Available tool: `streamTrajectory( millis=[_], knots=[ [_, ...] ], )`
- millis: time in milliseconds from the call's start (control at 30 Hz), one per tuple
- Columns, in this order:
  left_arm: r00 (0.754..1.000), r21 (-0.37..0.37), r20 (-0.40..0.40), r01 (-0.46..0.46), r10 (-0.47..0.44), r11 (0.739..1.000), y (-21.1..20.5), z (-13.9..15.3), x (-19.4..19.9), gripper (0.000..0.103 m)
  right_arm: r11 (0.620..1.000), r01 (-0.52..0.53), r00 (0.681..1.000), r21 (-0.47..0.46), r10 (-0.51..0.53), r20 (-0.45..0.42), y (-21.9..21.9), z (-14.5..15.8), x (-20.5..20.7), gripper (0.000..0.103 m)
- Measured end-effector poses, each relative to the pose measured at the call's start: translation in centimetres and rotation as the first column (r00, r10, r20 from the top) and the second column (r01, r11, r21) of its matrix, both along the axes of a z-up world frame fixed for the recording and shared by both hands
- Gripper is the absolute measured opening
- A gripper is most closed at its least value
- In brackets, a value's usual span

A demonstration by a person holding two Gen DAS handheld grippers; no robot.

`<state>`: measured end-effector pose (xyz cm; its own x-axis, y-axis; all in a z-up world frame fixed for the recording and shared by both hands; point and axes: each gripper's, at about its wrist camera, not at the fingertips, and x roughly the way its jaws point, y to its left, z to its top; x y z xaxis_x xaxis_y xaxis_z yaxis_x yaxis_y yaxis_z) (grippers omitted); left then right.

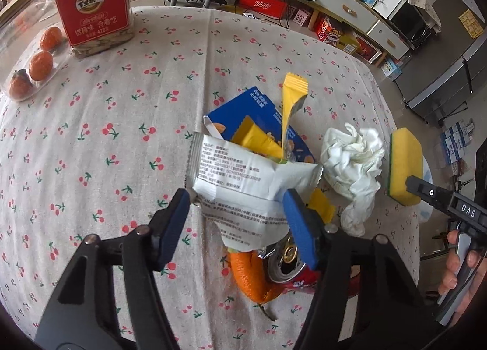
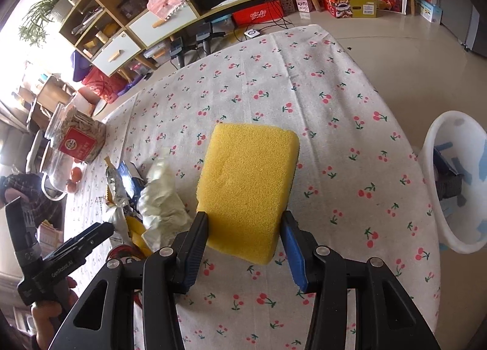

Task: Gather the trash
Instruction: 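Grasp the white printed snack packet with the left gripper while the right lifts the sponge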

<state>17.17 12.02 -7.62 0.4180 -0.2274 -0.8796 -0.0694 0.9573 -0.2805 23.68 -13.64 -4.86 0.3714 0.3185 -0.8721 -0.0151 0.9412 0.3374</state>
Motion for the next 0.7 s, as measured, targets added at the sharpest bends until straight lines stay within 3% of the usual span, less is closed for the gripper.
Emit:
streamTrajectory(
  millis=[133,233,300,367,467,700],
  knots=[
    [1.0,-0.001,0.005,0.002,-0.002,1.0,0.0,-0.4,-0.3,0.061,1.0,0.011,1.0,-0.005,-0.011,-0.001,-1.1,0.0,-0.7,0.049],
    [1.0,0.005,-0.017,0.018,-0.018,1.0,-0.5,-1.0,-0.4,0.042,1.0,0.019,1.0,-0.003,-0.019,-0.006,-1.8,-0.1,-1.1,0.049],
    [1.0,0.02,-0.008,0.023,-0.023,1.0,-0.9,-1.0,-0.8,0.037,1.0,0.023,1.0,-0.004,-0.023,-0.008,-2.1,-0.2,-1.2,0.049],
    [0.999,0.026,-0.007,0.036,-0.036,0.999,-1.2,-0.7,-0.9,0.022,1.0,0.022,1.0,-0.008,-0.022,-0.009,-2.2,-0.2,-1.4,0.049],
    [0.999,0.02,0.016,0.028,-0.029,0.999,-1.1,0.2,-1.3,0.011,1.0,0.017,1.0,-0.01,-0.017,-0.004,-2.6,0.0,-1.8,0.049],
    [0.992,0.041,0.122,-0.01,0.005,0.999,-0.7,3.3,-2.1,0.005,1.0,0.017,0.999,-0.015,-0.017,0.047,-4.3,1.8,-3.0,0.049]
  ],
)
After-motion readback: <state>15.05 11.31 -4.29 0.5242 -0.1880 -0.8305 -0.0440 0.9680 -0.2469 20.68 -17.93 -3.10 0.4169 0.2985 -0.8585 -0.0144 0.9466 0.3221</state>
